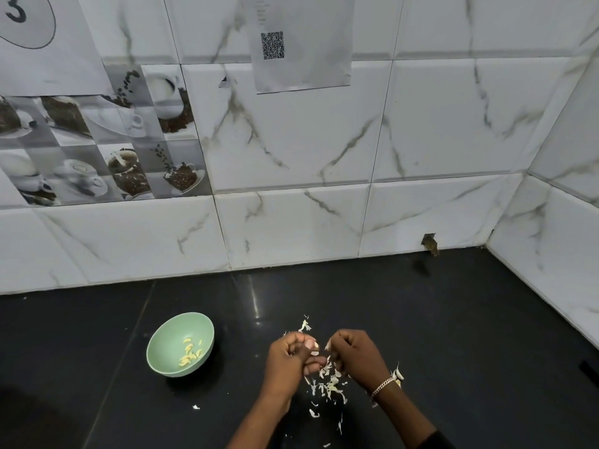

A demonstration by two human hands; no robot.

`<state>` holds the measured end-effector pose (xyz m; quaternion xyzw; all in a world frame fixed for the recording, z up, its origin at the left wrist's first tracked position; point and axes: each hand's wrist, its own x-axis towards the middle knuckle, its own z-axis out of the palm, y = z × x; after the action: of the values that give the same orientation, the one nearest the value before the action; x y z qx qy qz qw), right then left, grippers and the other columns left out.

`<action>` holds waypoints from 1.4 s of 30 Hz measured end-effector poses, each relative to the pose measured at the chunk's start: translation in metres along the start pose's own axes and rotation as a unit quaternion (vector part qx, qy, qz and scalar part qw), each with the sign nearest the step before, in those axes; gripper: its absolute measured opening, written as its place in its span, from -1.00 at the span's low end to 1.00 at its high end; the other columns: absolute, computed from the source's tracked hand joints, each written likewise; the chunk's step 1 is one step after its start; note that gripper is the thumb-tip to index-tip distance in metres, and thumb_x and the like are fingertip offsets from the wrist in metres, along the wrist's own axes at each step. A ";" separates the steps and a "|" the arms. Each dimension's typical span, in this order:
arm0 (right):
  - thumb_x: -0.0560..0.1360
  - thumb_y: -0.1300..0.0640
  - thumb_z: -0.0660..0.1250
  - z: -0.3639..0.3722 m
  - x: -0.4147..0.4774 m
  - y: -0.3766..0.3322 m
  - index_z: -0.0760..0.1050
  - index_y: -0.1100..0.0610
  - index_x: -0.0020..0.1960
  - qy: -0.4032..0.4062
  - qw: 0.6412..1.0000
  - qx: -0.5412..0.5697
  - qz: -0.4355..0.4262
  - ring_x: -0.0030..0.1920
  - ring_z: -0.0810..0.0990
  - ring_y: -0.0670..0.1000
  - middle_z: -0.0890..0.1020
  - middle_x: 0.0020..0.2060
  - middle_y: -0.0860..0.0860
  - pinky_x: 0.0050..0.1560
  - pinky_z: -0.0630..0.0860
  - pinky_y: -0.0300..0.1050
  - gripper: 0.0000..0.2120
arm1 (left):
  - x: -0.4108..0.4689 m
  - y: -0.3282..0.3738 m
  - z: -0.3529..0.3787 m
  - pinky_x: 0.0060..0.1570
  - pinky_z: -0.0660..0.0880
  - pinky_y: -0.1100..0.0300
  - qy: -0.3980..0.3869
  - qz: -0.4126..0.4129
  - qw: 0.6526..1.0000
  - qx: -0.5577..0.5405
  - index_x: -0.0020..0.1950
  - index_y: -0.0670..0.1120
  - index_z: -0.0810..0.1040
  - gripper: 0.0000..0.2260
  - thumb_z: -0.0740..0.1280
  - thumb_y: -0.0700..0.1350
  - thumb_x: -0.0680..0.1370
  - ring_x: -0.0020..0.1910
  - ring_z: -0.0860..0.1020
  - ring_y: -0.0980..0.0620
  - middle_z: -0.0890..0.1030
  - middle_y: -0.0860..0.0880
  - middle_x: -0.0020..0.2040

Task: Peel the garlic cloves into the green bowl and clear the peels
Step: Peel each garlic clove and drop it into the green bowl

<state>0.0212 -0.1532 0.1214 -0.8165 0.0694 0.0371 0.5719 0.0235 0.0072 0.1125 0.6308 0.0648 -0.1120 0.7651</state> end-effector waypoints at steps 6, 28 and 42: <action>0.55 0.09 0.39 -0.003 -0.004 -0.001 0.58 0.20 -0.27 0.007 0.999 -0.047 -0.022 -0.48 0.54 -0.07 0.61 -0.45 0.12 -0.42 0.44 -0.22 -0.74 | -0.001 -0.001 -0.003 -0.27 0.57 0.25 0.007 0.011 0.999 0.032 -0.04 -0.28 0.65 -0.93 0.36 -0.33 0.59 -0.23 0.69 -0.08 0.69 -0.24 -0.18; 0.37 -0.04 0.42 -0.011 -0.004 -0.007 0.64 0.15 -0.26 -0.050 0.989 -0.123 -0.066 -0.45 0.51 -0.18 0.67 -0.41 0.02 -0.36 0.43 -0.19 -0.76 | -0.009 0.009 0.010 -0.19 0.59 0.11 0.016 0.142 0.943 0.301 -0.23 -0.01 0.69 -0.77 0.41 -0.30 0.52 -0.33 0.65 0.06 0.67 0.03 -0.35; 0.54 0.16 0.35 -0.023 -0.004 0.001 0.55 0.12 -0.32 -0.033 0.997 -0.068 -0.023 -0.46 0.58 -0.01 0.63 -0.47 0.06 -0.39 0.49 -0.14 -0.75 | -0.009 0.011 0.021 -0.18 0.61 0.13 0.017 0.129 0.955 0.268 -0.19 -0.04 0.67 -0.83 0.40 -0.26 0.55 -0.31 0.67 0.02 0.68 -0.01 -0.34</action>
<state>0.0165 -0.1747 0.1294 -0.8532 0.0288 0.0559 0.5177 0.0169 -0.0104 0.1294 0.8174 -0.0361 -0.0146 0.5747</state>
